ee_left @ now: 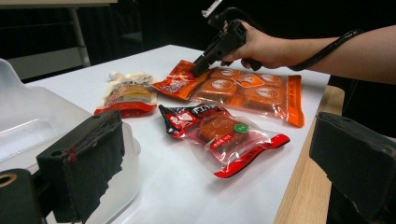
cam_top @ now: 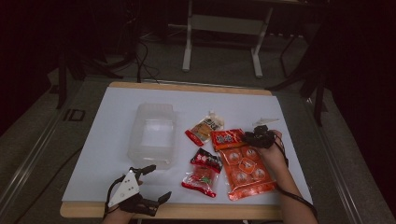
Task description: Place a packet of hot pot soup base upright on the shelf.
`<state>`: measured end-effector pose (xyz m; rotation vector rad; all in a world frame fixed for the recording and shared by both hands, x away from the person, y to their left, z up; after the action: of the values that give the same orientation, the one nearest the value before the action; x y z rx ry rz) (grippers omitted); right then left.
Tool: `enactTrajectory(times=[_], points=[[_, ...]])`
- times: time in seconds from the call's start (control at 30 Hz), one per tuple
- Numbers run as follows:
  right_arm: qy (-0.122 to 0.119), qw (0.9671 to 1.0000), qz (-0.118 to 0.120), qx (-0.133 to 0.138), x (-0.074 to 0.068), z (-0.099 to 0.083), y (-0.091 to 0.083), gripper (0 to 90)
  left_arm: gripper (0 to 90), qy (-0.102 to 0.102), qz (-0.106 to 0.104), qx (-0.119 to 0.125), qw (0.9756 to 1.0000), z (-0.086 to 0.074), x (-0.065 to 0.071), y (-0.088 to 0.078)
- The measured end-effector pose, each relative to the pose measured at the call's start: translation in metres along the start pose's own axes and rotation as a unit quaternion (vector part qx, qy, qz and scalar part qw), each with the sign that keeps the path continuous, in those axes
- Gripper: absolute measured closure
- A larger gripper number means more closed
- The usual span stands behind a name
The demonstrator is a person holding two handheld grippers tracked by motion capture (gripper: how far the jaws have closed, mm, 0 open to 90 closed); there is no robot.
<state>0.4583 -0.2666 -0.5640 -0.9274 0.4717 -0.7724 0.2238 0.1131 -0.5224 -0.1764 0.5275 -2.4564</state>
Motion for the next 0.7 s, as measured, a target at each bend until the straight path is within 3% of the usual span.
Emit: enactTrajectory(times=[0.17,0.4,0.7], points=[[0.002,0.9999,0.009,-0.012,-0.005,0.004,-0.003,85.0,3.8,-0.001,-0.001,0.001,1.0000,0.000,0.001,0.000],[0.000,0.9998,-0.001,-0.017,-0.008,0.007,-0.013,88.1,3.8,-0.002,0.001,0.002,1.0000,0.000,0.000,0.000],[0.002,0.9998,-0.017,0.007,-0.008,0.005,-0.033,88.7,3.7,-0.003,0.002,0.000,1.0000,0.000,0.000,0.001]])
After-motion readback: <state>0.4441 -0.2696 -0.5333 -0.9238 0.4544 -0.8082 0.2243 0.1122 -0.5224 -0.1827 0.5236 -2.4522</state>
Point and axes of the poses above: each handheld gripper's, and its own axes: y roughly forward along the jaws, z roughly out of its top, x roughly to its right, the point moved 5 cm from there along y, roughly forward along the jaws, and after that the axes turned 12 degrees about -x, right-handed, at the moved point
